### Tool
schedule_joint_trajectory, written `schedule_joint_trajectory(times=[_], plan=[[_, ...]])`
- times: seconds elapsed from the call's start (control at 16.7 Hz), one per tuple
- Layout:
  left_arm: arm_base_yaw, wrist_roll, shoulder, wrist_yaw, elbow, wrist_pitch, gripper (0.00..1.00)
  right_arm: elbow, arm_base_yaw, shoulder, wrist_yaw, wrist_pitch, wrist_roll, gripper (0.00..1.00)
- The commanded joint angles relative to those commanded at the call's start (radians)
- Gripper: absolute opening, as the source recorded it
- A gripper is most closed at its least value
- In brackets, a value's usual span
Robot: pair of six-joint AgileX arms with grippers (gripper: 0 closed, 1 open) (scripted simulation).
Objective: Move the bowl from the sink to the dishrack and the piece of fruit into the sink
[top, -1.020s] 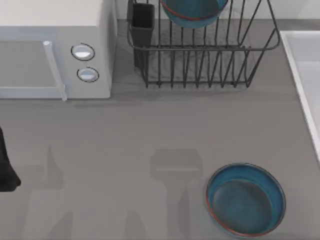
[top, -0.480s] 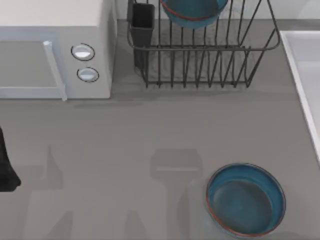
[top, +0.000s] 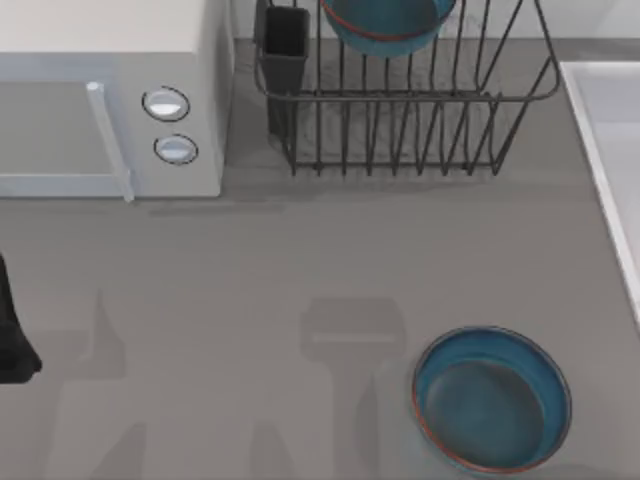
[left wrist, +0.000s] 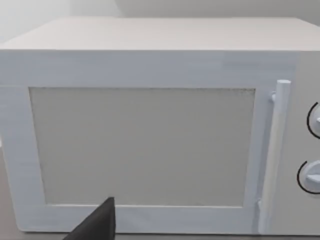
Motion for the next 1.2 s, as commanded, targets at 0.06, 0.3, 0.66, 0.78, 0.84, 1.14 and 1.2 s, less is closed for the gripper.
schedule_joint_trajectory(times=[0.06,0.3,0.66,0.78,0.84,1.14,1.2], plan=[[0.0,0.0,0.0,0.0,0.0,0.0,1.0,0.0,0.0,0.0,0.0,0.0,0.0,1.0],[0.0,0.0,0.0,0.0,0.0,0.0,1.0,-0.045,0.032,-0.068,0.014,-0.089,-0.013,1.0],[0.0,0.0,0.0,0.0,0.0,0.0,1.0,-0.176,0.163,-0.396,0.057,-0.44,-0.028,1.0],[0.0,0.0,0.0,0.0,0.0,0.0,1.0,-0.223,0.221,-0.559,0.081,-0.589,-0.03,1.0],[0.0,0.0,0.0,0.0,0.0,0.0,1.0,-0.246,0.25,-0.654,0.097,-0.666,-0.031,1.0],[0.0,0.0,0.0,0.0,0.0,0.0,1.0,-0.351,0.383,-1.259,0.21,-1.068,-0.043,1.0],[0.0,0.0,0.0,0.0,0.0,0.0,1.0,-0.37,0.405,-1.39,0.239,-1.149,-0.045,1.0]])
